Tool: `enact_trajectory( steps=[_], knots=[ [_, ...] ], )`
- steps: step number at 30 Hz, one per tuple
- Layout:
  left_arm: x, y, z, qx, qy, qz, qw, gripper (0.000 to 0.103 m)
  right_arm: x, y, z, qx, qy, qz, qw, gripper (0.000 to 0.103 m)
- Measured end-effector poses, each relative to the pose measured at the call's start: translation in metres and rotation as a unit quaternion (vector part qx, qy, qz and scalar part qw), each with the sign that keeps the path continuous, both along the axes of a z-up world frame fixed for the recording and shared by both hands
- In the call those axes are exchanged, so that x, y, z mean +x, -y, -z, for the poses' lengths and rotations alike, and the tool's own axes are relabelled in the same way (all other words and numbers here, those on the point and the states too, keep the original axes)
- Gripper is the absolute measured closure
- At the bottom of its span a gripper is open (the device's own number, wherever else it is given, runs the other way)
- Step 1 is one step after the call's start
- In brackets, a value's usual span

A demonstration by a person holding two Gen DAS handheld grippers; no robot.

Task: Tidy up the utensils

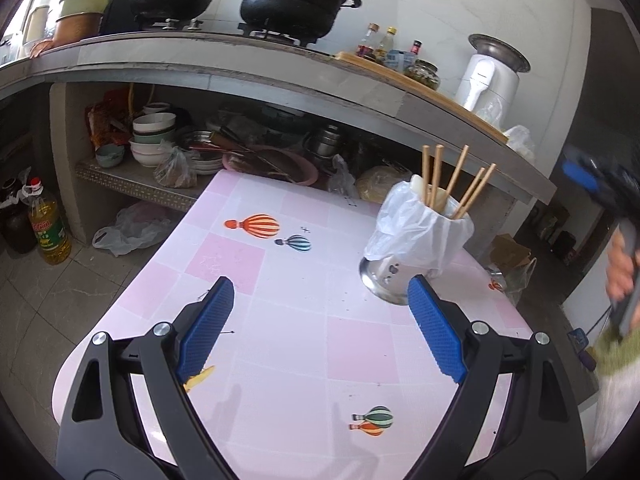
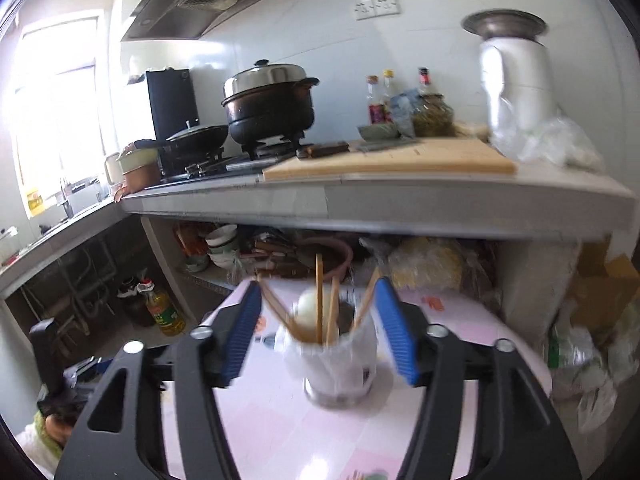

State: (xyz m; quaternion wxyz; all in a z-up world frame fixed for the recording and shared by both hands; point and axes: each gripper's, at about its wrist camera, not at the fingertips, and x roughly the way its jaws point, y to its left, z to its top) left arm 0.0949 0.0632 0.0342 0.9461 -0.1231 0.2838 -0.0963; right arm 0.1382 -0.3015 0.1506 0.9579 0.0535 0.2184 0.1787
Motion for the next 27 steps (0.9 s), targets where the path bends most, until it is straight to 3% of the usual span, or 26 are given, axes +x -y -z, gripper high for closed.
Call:
enact_trajectory(
  steps=[2, 5, 10, 14, 21, 27],
  knots=[
    [0.000, 0.010, -0.003, 0.010, -0.001, -0.002, 0.9999, 0.014, -0.021, 0.005, 0.018, 0.004, -0.015, 0.016, 1.000, 0.028],
    [-0.001, 0.026, -0.005, 0.021, -0.002, -0.003, 0.9998, 0.012, -0.045, 0.006, 0.056, 0.007, -0.054, 0.046, 0.997, 0.019],
    [-0.006, 0.051, 0.003, 0.041, -0.015, 0.009, 0.9990, 0.009, -0.072, -0.009, 0.124, -0.017, -0.119, 0.106, 0.987, 0.016],
    [-0.010, 0.065, 0.009, 0.072, -0.031, 0.008, 0.9969, 0.009, -0.088, -0.018, 0.153, -0.040, -0.150, 0.121, 0.980, 0.015],
    [-0.022, 0.075, 0.001, 0.109, -0.037, -0.015, 0.9932, 0.008, -0.115, -0.014, 0.154, -0.055, -0.125, 0.150, 0.979, 0.008],
    [-0.042, 0.072, -0.006, 0.108, -0.033, -0.018, 0.9935, 0.008, -0.134, -0.012, 0.136, -0.062, -0.085, 0.164, 0.981, 0.007]
  ],
)
